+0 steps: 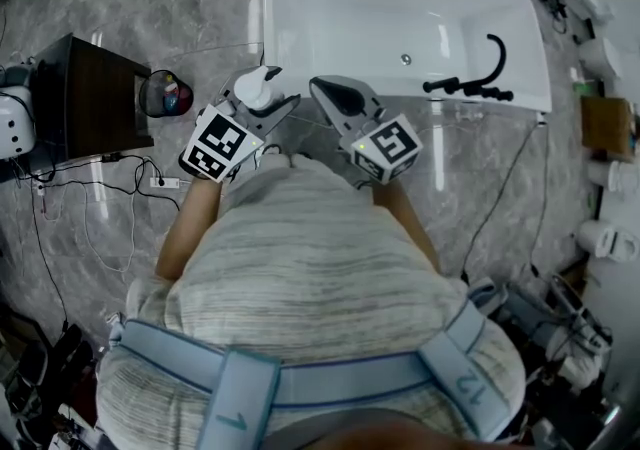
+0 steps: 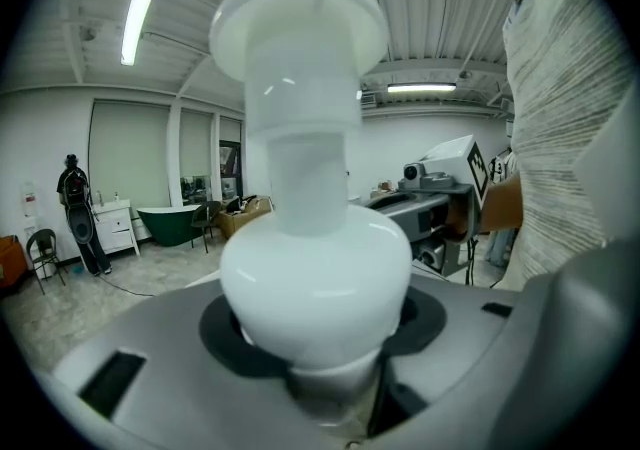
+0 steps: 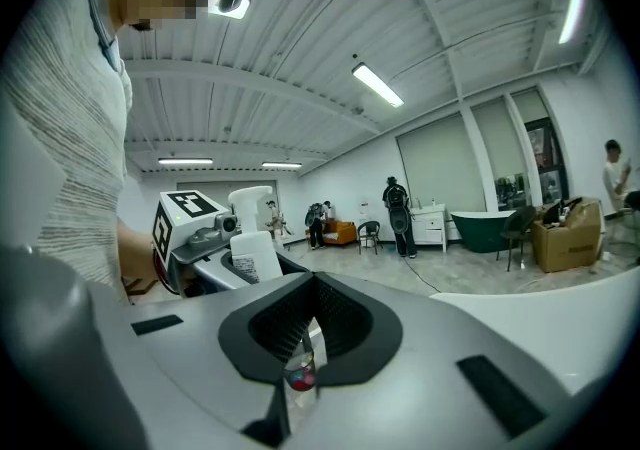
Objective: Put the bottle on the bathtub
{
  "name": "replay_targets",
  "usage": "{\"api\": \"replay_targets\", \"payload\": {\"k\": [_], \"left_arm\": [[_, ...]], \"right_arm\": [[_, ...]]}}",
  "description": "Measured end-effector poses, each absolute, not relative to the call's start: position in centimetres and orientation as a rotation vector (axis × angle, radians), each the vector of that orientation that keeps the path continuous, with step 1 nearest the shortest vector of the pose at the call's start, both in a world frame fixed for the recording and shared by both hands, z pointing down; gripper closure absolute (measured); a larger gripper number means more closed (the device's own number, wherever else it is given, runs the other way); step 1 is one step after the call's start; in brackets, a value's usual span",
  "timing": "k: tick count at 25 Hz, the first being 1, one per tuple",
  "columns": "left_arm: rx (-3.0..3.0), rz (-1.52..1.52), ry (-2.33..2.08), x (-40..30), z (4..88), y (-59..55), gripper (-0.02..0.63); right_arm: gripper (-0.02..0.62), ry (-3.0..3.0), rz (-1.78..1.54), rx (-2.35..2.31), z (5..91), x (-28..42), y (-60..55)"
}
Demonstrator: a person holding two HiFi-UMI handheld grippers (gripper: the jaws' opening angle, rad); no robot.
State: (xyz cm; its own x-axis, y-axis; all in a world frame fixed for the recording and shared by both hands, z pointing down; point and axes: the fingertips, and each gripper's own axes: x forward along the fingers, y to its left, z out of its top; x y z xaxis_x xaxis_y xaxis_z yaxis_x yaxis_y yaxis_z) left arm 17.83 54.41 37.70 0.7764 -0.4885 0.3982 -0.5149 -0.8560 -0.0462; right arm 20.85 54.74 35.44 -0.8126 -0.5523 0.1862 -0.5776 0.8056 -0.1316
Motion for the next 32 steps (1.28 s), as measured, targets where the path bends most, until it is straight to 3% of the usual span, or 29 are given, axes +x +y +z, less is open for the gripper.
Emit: {"api": "replay_targets", "payload": {"k": [12,32], "left_arm": [[2.841,0.613,-0.94,15.7,37.5,53.5,0.381],[2.848,0.639,-0.816,-4.5,40.0,45.0,0.381]], "right_arm": [[0.594,-2.89,0.345,0.852,35.6,20.1,53.9],[0.592,-2.811,0.296,1.021,37.6,1.2,44.9]]}}
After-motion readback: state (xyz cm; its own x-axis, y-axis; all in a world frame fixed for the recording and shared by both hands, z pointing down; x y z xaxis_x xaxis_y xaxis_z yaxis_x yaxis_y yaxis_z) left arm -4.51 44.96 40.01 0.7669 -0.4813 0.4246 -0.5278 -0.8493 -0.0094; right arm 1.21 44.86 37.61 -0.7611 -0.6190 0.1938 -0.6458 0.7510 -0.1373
